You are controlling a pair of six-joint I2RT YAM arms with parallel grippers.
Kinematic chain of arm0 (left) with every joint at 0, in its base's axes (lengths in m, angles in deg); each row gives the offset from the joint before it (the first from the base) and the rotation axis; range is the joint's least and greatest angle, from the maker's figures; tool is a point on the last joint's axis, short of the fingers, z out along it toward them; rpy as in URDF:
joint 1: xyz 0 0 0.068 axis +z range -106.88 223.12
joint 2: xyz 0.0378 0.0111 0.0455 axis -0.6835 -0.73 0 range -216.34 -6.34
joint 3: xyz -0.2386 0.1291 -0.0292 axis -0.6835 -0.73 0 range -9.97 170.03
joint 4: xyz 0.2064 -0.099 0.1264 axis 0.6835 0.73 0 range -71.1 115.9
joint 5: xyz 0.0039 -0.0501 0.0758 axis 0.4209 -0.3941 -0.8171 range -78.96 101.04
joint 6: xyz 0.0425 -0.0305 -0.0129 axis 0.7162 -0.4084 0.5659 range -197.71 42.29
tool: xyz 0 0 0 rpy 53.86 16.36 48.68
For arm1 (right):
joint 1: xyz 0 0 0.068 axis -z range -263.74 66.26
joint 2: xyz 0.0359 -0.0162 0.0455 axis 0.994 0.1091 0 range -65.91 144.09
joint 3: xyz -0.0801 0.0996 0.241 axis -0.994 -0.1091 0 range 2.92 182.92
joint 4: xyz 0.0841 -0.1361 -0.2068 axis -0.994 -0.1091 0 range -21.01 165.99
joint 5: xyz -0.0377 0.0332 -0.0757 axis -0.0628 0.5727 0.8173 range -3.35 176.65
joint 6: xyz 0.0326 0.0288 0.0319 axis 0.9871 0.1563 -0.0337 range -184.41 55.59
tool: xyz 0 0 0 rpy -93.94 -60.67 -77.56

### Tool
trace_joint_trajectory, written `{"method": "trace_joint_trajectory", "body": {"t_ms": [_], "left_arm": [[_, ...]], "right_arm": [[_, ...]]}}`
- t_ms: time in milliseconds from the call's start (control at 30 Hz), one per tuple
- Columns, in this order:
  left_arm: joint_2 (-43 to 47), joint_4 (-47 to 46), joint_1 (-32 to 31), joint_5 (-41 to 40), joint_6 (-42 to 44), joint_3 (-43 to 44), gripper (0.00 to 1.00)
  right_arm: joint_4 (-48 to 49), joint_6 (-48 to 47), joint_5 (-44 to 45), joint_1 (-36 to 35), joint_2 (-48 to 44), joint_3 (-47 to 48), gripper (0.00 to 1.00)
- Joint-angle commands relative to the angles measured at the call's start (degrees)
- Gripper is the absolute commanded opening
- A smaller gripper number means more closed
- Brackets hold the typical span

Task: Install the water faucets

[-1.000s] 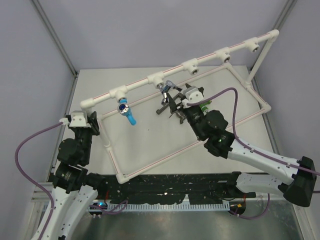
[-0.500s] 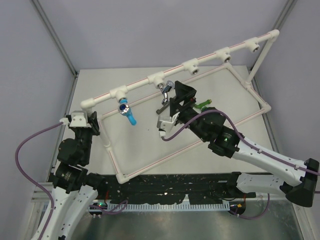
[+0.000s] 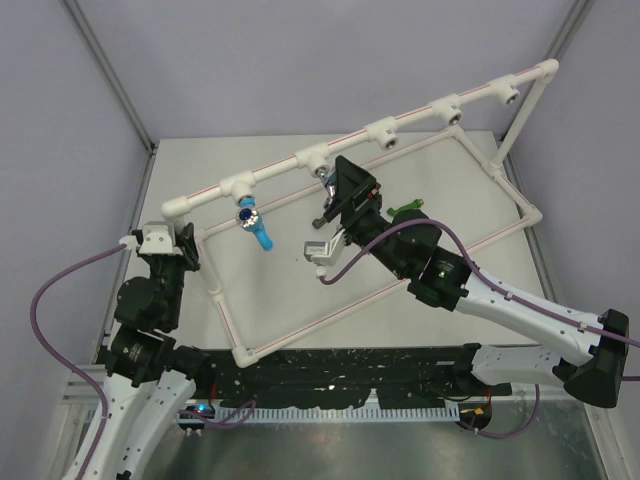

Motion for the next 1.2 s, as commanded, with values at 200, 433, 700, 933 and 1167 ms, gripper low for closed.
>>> {"method": "trace_joint_trajectory", "body": {"t_ms": [200,433,700,933,1167], "left_arm": [[-0.2,3.2,-0.5,2.8,1.5,-0.4,0.00],[0.0,3.3,-0.5,2.8,1.6,-0.4,0.00],[0.2,3.2,-0.6,2.7,1.6,-0.4,0.00],[0.1,3.2,-0.5,2.7,1.6,-0.4,0.00],[0.3,3.3,-0.5,2.6,1.6,-0.3,0.00]], "right_arm": [[-3.6,-9.8,0.8,-0.8,2.8,5.7,0.88],[-7.3,-7.8,1.9,-0.8,4.9,8.1,0.73],[-9.2,4.4,2.1,-0.8,6.5,10.3,0.45],[-4.9,39.7,-2.6,-0.8,6.6,11.2,0.26],[17.9,83.5,-0.9,-0.6,5.5,2.8,0.18]]}}
